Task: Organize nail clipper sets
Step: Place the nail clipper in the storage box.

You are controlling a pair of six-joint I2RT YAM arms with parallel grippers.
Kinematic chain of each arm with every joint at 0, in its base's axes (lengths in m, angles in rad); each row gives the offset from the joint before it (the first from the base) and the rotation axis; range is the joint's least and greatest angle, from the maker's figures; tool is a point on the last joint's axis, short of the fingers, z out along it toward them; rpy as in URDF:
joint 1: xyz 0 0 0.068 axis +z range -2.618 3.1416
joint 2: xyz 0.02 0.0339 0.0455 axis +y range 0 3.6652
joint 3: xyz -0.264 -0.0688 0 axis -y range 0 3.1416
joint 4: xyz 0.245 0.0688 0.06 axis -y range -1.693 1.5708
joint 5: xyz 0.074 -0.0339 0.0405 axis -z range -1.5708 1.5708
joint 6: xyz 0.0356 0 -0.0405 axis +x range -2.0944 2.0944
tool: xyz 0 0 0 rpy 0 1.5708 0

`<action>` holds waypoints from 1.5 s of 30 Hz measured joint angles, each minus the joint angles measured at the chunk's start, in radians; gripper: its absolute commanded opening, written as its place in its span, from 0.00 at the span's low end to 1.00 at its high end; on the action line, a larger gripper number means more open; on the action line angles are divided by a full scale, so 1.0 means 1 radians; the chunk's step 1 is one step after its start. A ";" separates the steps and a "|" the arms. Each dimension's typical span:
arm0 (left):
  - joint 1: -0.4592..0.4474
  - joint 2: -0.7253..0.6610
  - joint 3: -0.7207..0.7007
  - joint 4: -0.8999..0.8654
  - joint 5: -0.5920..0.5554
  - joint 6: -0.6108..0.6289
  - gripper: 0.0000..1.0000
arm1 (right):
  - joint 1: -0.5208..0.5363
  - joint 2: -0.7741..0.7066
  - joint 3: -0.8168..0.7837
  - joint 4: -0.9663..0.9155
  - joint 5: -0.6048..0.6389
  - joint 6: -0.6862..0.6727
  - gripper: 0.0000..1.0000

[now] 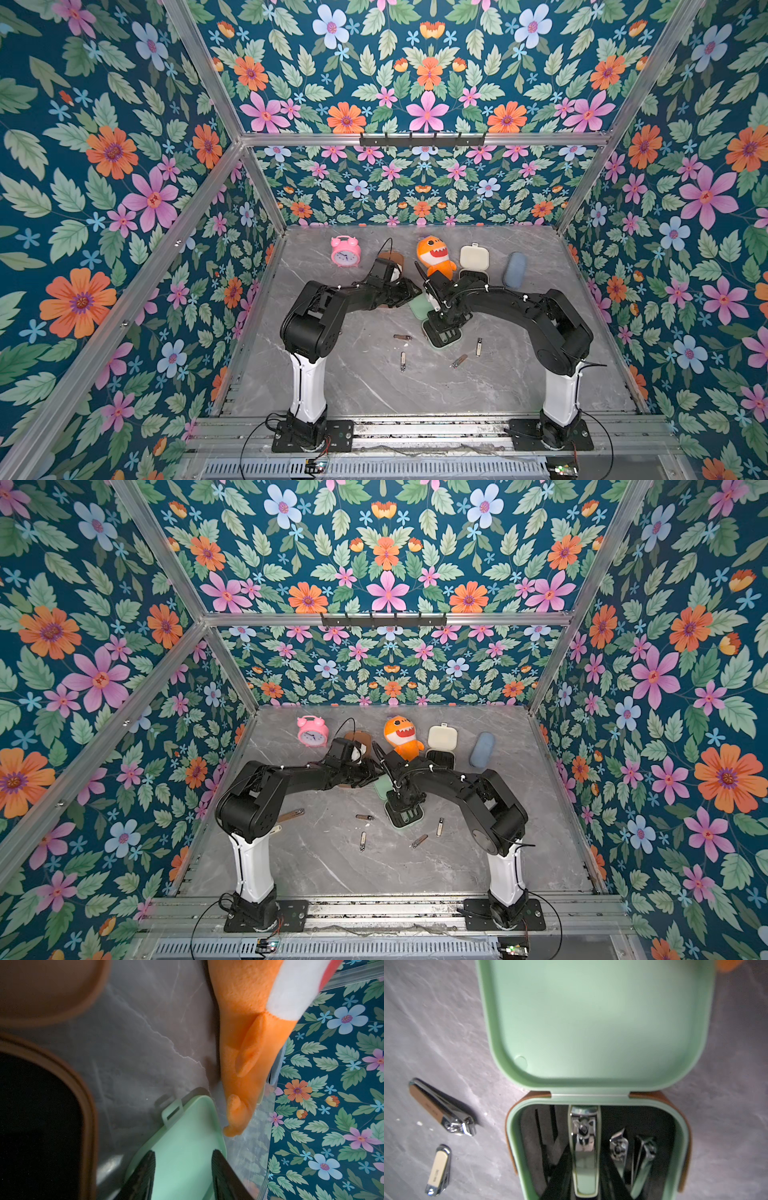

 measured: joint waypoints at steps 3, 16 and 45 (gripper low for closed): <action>0.001 0.000 0.000 -0.002 0.003 0.000 0.48 | -0.001 0.011 0.027 -0.040 0.013 0.003 0.32; 0.001 0.000 0.000 -0.002 0.004 0.000 0.48 | -0.001 0.030 0.123 -0.097 0.043 0.010 0.39; 0.001 -0.008 0.008 -0.037 -0.005 0.001 0.48 | -0.003 -0.039 0.080 -0.069 0.027 0.028 0.20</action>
